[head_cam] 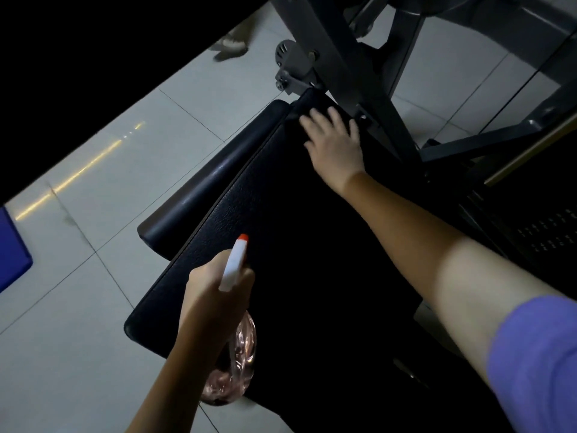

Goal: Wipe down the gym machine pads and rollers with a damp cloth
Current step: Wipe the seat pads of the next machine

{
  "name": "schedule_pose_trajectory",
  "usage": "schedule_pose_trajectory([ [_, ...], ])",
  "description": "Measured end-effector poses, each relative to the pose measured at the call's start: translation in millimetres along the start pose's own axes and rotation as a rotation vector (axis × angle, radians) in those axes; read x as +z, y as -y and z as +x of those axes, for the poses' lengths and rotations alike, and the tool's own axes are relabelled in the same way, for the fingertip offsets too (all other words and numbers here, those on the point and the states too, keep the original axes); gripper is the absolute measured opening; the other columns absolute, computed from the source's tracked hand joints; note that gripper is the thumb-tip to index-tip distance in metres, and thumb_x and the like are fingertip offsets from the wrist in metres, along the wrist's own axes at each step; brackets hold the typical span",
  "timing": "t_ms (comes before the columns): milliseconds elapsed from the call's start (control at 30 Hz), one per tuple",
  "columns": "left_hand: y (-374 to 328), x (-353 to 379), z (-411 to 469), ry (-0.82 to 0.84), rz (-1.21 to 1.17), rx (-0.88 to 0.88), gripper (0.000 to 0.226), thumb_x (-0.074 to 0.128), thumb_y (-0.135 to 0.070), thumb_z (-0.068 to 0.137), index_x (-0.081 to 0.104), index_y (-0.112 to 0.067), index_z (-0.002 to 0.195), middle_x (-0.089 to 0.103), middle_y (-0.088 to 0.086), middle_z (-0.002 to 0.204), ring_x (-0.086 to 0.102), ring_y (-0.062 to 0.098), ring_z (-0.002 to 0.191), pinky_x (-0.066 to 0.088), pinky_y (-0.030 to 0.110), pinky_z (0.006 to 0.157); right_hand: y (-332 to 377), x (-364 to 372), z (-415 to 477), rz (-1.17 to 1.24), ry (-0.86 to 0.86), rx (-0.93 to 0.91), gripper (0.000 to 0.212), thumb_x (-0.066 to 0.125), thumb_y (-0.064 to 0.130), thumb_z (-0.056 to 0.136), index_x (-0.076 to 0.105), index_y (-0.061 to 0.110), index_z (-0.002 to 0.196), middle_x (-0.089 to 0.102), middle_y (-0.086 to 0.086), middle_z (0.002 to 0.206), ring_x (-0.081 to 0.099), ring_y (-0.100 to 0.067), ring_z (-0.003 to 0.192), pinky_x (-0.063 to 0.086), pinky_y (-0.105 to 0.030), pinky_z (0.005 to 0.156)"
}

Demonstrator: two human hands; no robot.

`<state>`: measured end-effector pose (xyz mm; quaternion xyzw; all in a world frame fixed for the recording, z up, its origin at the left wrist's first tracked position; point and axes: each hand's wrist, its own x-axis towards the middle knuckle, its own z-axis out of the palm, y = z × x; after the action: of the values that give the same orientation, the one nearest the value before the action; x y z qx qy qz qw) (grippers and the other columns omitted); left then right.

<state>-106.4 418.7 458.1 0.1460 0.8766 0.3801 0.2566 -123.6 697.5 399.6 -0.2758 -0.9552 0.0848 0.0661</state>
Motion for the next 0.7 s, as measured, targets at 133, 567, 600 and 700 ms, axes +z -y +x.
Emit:
schedule_pose_trajectory([
  [133,4.0,-0.5,3.2,-0.012,-0.05,-0.041,0.03,0.059,-0.012,0.087,0.055,-0.025,0.061,0.047,-0.009,0.051,0.043,0.015,0.052,0.037,0.034,0.058,9.1,-3.2,26.0,0.199,0.002,0.245,0.047,0.034,0.026,0.102,0.024,0.024,0.148,0.018,0.003,0.157,0.007,-0.025,0.146,0.009,-0.056,0.114],
  [567,-8.0,7.3,8.6,0.029,0.135,0.047,0.019,0.057,-0.028,0.084,0.055,-0.013,0.072,0.061,0.011,0.068,0.059,0.032,0.064,0.051,0.047,0.064,-25.0,5.8,-9.6,0.062,-0.019,0.037,0.048,0.036,0.024,0.101,0.026,0.02,0.148,0.02,0.001,0.157,0.012,-0.023,0.145,0.012,-0.04,0.115],
  [600,-12.3,8.3,10.1,0.029,0.12,0.063,0.023,0.055,-0.035,0.08,0.053,-0.015,0.069,0.061,0.009,0.065,0.058,0.033,0.061,0.051,0.048,0.063,-26.7,6.3,-13.7,0.068,-0.009,0.045,0.049,0.035,0.024,0.101,0.025,0.02,0.148,0.019,0.001,0.157,0.012,-0.023,0.145,0.011,-0.04,0.116],
  [700,-29.1,14.4,17.0,0.039,0.096,0.116,0.031,0.045,-0.049,0.078,0.052,-0.021,0.067,0.06,0.004,0.061,0.055,0.029,0.056,0.053,0.05,0.063,-27.8,6.1,-19.8,0.1,0.004,0.046,0.05,0.035,0.024,0.1,0.024,0.019,0.149,0.019,0.001,0.157,0.012,-0.023,0.145,0.01,-0.04,0.116],
])
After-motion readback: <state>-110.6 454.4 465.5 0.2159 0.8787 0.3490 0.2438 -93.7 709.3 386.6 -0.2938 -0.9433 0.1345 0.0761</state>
